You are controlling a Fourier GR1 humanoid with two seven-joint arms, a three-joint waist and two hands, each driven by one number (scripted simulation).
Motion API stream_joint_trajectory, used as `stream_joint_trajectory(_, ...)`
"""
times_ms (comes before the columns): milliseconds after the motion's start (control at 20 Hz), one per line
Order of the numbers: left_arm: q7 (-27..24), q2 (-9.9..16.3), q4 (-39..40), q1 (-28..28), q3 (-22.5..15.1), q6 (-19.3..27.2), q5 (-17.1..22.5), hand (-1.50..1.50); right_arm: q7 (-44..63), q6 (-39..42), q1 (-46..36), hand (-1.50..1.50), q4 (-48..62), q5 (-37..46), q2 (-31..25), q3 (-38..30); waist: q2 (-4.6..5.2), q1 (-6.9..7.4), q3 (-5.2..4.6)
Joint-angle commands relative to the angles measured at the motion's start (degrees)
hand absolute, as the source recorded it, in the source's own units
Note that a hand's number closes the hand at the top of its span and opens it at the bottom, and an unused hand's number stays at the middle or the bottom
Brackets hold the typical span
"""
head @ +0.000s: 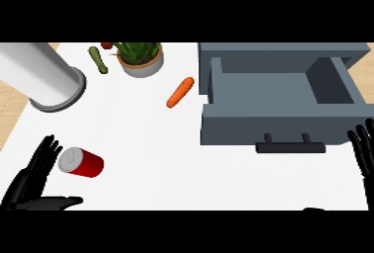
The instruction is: Pick up the can, place it into the drawer and close the drawer
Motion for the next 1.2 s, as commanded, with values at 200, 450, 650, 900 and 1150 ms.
stream_joint_trajectory(200,-3.4,0.5,6.8,-3.7,-0.6,2.1,-0.7,-1.50,1.9,1.0,2.9,-1.50,-3.7,-3.0,-0.2,-0.9,-0.02,-0.09,0.00)
stream_joint_trajectory(450,-7.4,1.2,11.7,-3.9,-1.3,2.1,-1.1,-1.50,0.5,0.3,2.3,-1.50,-2.9,-0.5,0.9,-0.2,-0.02,0.00,0.01)
stream_joint_trajectory(650,-6.6,0.6,12.5,-6.7,-2.0,2.8,-0.4,-1.50,0.2,-1.7,1.5,-1.50,-1.7,1.1,1.3,2.3,-0.01,0.02,0.01)
stream_joint_trajectory(900,-4.5,1.9,14.3,-9.8,-1.9,2.6,0.7,-1.50,0.1,3.5,4.9,-1.50,-3.7,-4.4,-1.2,-3.5,-0.04,-0.12,0.02)
stream_joint_trajectory(1150,-2.3,0.3,12.3,-9.8,-3.3,4.8,1.3,-1.50,4.7,-0.9,3.2,-1.50,-7.9,-1.1,1.3,1.2,-0.04,-0.01,0.01)
